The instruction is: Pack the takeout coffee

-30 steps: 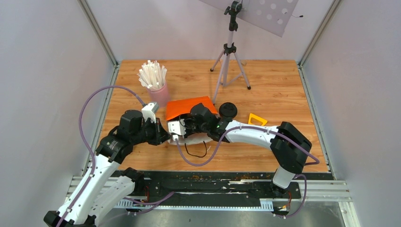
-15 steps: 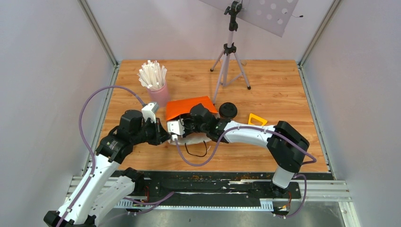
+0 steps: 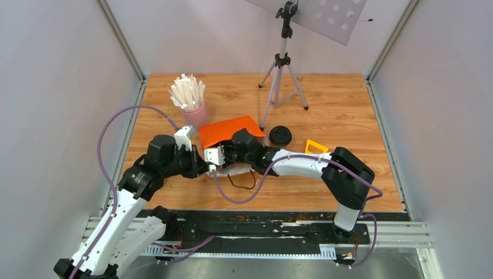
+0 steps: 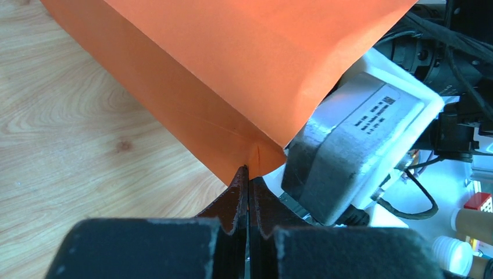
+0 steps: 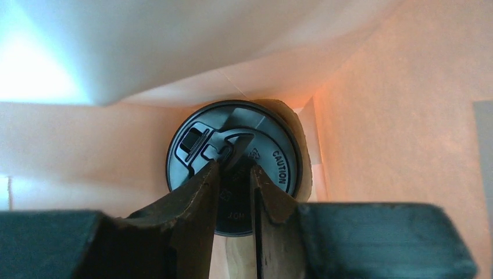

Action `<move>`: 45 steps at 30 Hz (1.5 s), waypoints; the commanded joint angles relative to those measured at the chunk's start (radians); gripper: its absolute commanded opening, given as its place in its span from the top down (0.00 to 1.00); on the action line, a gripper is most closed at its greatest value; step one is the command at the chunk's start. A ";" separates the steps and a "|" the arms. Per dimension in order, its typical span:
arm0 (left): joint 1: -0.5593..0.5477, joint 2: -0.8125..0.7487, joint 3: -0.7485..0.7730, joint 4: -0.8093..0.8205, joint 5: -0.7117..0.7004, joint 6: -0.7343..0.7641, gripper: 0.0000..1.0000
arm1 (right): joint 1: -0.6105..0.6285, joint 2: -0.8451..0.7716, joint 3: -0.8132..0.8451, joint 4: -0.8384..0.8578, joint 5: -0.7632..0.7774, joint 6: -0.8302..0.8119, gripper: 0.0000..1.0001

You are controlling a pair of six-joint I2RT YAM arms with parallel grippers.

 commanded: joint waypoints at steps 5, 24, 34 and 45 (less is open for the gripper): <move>0.001 -0.009 0.054 0.011 0.021 0.013 1.00 | -0.001 -0.174 -0.028 -0.074 -0.029 0.070 0.69; 0.001 -0.025 0.062 -0.006 0.030 0.037 1.00 | -0.030 -0.277 -0.040 -0.264 -0.086 0.123 0.62; 0.001 -0.018 0.053 0.012 0.034 0.038 1.00 | -0.010 -0.242 -0.015 -0.292 -0.129 0.102 0.62; 0.001 -0.013 0.061 0.015 0.047 0.028 1.00 | 0.005 -0.134 0.002 -0.239 -0.033 0.038 0.64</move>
